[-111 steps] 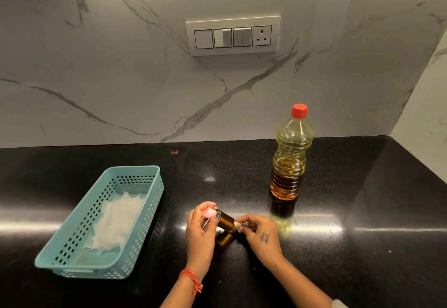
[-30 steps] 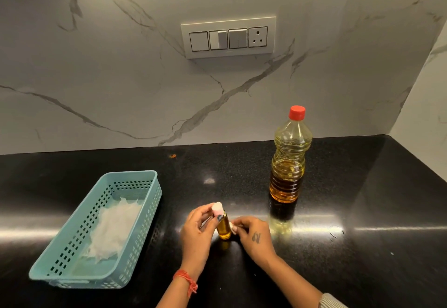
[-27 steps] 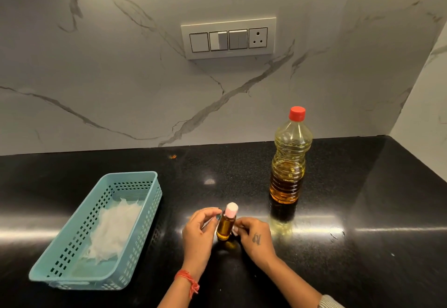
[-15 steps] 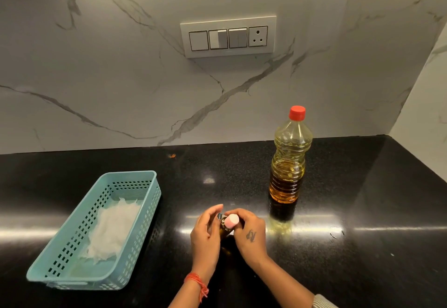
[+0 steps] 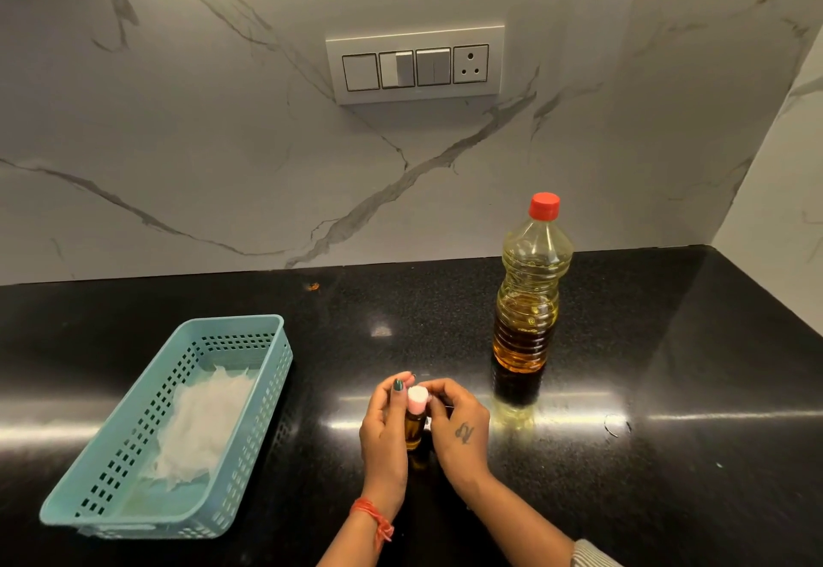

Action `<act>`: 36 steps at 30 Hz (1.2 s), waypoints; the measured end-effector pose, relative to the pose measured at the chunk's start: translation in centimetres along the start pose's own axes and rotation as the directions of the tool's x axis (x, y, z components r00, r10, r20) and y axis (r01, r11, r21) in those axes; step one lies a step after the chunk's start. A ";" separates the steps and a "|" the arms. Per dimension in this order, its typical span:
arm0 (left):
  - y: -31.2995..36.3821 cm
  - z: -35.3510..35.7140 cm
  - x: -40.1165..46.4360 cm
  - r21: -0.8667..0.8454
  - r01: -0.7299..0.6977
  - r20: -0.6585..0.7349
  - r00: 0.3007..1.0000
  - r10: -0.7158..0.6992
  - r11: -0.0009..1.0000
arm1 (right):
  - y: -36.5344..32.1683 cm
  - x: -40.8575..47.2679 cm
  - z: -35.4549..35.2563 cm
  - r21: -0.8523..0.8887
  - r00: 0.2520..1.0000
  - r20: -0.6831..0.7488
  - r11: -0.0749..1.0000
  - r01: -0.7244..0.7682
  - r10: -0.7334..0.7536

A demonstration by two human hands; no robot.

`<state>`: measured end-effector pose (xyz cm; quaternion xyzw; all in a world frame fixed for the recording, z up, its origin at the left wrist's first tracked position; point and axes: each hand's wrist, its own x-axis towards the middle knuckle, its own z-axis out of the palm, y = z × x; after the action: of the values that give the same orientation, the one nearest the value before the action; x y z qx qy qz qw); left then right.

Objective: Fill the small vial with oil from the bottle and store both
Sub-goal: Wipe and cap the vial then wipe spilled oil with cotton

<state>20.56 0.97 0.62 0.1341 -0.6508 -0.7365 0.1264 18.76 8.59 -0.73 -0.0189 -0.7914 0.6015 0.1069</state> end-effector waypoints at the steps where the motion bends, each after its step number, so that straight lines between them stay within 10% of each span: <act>1: 0.1 -0.1 0.0 -0.013 -0.009 0.020 1.000 0.009 1.000 | -0.1 0.0 0.0 0.021 1.000 0.003 1.000 0.003 -0.003; 11: 0.6 -0.6 -0.1 0.021 -0.082 0.010 0.997 0.081 0.996 | 0.1 -0.3 -0.5 0.247 0.994 0.061 0.963 -0.106 0.094; 22: 0.5 -0.8 0.0 -0.067 0.002 -0.024 1.000 -0.004 0.998 | 1.0 -0.7 -1.0 -0.055 0.956 0.255 0.989 -0.137 0.146; 36: 1.2 -1.7 -0.3 0.386 -0.198 -0.055 0.970 0.237 0.901 | 0.3 -1.9 -0.6 0.001 0.999 0.048 1.000 -0.009 0.009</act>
<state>21.49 -0.64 1.58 0.1192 -0.7839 -0.5711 0.2124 20.70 8.90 -1.11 -0.0078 -0.7932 0.6029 0.0853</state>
